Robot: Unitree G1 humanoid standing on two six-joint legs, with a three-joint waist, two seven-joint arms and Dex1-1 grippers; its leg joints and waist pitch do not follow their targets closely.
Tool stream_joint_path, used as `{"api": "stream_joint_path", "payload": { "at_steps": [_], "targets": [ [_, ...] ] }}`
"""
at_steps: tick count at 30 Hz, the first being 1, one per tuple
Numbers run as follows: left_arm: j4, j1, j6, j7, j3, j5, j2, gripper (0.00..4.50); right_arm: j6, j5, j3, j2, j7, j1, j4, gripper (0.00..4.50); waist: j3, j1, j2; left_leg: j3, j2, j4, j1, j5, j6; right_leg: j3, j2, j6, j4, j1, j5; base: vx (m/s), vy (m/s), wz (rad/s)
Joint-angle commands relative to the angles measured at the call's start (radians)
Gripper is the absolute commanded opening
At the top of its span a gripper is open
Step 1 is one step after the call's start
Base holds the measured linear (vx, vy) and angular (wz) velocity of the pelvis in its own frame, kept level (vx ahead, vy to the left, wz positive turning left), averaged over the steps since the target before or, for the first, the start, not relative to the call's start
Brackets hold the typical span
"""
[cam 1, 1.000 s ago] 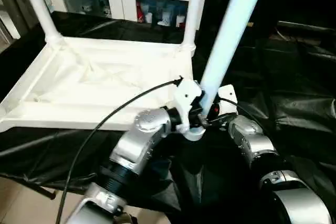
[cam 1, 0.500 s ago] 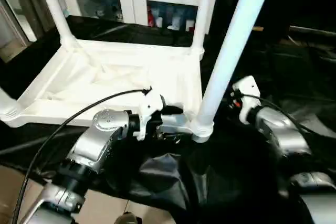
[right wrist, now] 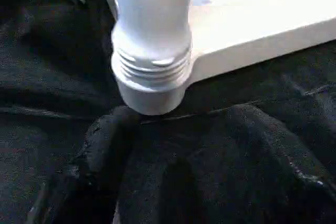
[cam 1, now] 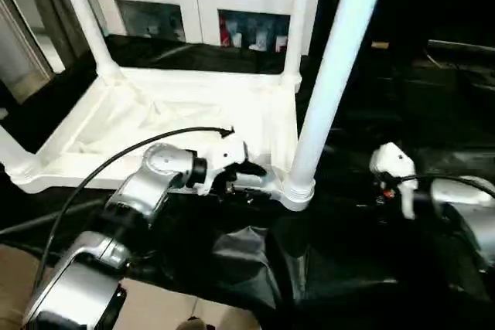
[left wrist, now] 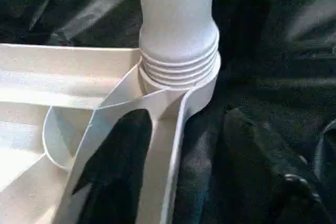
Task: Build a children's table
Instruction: Rotate table base, then rotate leg to tighten
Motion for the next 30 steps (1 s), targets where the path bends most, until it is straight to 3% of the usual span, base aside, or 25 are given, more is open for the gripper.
{"api": "stream_joint_path", "payload": {
  "at_steps": [1, 9, 11, 14, 16, 21, 23, 26, 30],
  "targets": [
    [0.053, -0.025, -0.03, -0.007, -0.015, 0.035, 0.001, 2.24, 0.024, 0.01, -0.006, -0.012, 0.006, 0.01, -0.04, 3.22, -0.076, 0.004, -0.013, -0.005, 0.003, -0.059, 0.014, -0.235, 0.051, 0.022, -0.032, -0.237, -0.084, 0.057, -0.178, 0.0, 0.0, 0.0],
    [0.176, -0.06, -0.066, -0.002, -0.027, 0.087, 0.0, 1.79, 0.044, 0.0, 0.01, -0.015, -0.007, 0.032, -0.082, 3.22, -0.083, 0.006, -0.007, -0.01, 0.005, -0.06, 0.013, -0.223, 0.048, 0.02, -0.033, -0.24, -0.081, 0.056, -0.157, 0.0, 0.0, 0.0],
    [0.215, -0.072, -0.085, 0.02, -0.029, 0.103, -0.004, 1.58, 0.05, -0.001, 0.017, -0.016, -0.009, 0.031, -0.088, 3.22, -0.082, 0.006, -0.012, -0.01, 0.003, -0.059, 0.012, -0.225, 0.049, 0.019, -0.033, -0.239, -0.081, 0.058, -0.155, 0.0, 0.0, 0.0],
    [0.266, -0.093, -0.112, 0.053, -0.021, 0.124, -0.016, 1.45, 0.052, -0.004, 0.023, -0.014, -0.009, 0.023, -0.089, 3.22, -0.082, 0.005, -0.011, -0.01, 0.003, -0.06, 0.012, -0.228, 0.05, 0.019, -0.033, -0.234, -0.084, 0.057, -0.17, 0.0, 0.0, 0.0],
    [0.275, -0.097, -0.116, 0.054, -0.017, 0.126, -0.02, 1.12, 0.051, -0.005, 0.025, -0.014, -0.009, 0.021, -0.088, 3.22, -0.082, 0.007, -0.017, -0.01, 0.003, -0.06, 0.01, -0.222, 0.049, 0.019, -0.036, -0.233, -0.084, 0.059, -0.168, 0.0, 0.0, 0.0],
    [0.303, -0.105, -0.123, 0.037, -0.015, 0.129, -0.025, 0.82, 0.049, -0.009, 0.03, -0.011, -0.011, 0.023, -0.09, 3.22, -0.08, 0.008, -0.012, -0.01, 0.003, -0.061, 0.01, -0.229, 0.051, 0.019, -0.036, -0.232, -0.086, 0.057, -0.187, 0.0, 0.0, 0.0],
    [0.312, -0.106, -0.128, 0.033, -0.015, 0.133, -0.026, 0.5, 0.046, -0.012, 0.033, -0.01, -0.013, 0.023, -0.087, 3.22, -0.079, 0.008, -0.01, -0.011, 0.003, -0.063, 0.01, -0.239, 0.047, 0.019, -0.036, -0.227, -0.088, 0.056, -0.204, 0.0, 0.0, 0.0],
    [0.333, -0.114, -0.128, 0.026, -0.01, 0.141, -0.027, 0.39, 0.046, -0.011, 0.036, -0.007, -0.019, 0.027, -0.09, 3.22, -0.08, 0.006, -0.017, -0.011, 0.004, -0.063, 0.009, -0.232, 0.047, 0.019, -0.036, -0.227, -0.087, 0.057, -0.191, 0.0, 0.0, 0.0],
    [0.335, -0.112, -0.116, 0.032, -0.008, 0.145, -0.023, 0.16, 0.043, -0.012, 0.04, -0.002, -0.024, 0.028, -0.088, 3.22, -0.082, 0.005, -0.016, -0.011, 0.004, -0.061, 0.007, -0.206, 0.059, 0.019, -0.037, -0.24, -0.082, 0.059, -0.152, 0.0, 0.0, 0.0]
  ]
}}
